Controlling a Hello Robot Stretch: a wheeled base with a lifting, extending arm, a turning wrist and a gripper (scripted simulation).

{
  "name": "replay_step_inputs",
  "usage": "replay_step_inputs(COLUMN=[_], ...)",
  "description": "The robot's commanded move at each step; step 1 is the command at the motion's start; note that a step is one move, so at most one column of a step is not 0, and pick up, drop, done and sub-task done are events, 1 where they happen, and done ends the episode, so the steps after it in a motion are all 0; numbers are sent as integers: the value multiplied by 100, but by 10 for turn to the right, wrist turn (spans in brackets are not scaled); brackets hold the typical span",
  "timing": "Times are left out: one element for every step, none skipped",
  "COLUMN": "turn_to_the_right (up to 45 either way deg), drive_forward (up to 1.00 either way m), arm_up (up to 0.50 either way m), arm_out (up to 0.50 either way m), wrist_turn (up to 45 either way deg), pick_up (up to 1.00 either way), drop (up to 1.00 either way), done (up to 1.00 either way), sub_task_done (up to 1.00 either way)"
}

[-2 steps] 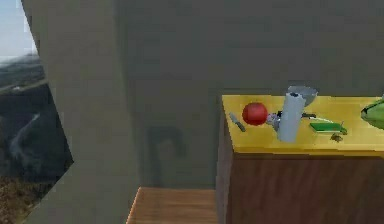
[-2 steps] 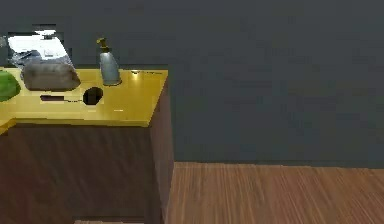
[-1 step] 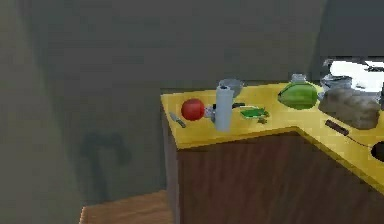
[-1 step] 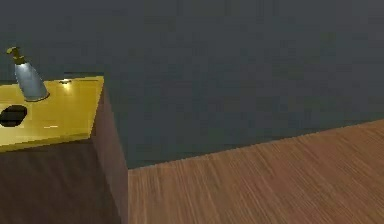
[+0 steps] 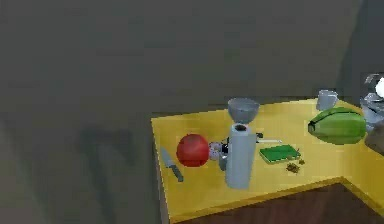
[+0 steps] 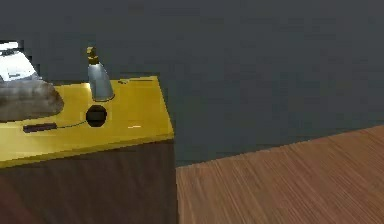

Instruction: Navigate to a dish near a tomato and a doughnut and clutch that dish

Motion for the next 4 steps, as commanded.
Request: replay_step_inputs(turn_to_the_right=[-450,-270,450,360], drive_forward=[0,0,0,0], arm_up=[0,0,0,0], arm_out=[0,0,0,0], wrist_turn=[0,0,0,0], pick_up=[0,0,0,0], drop=[0,0,0,0], done=[0,0,0,0], sub_task_done=[0,0,0,0])
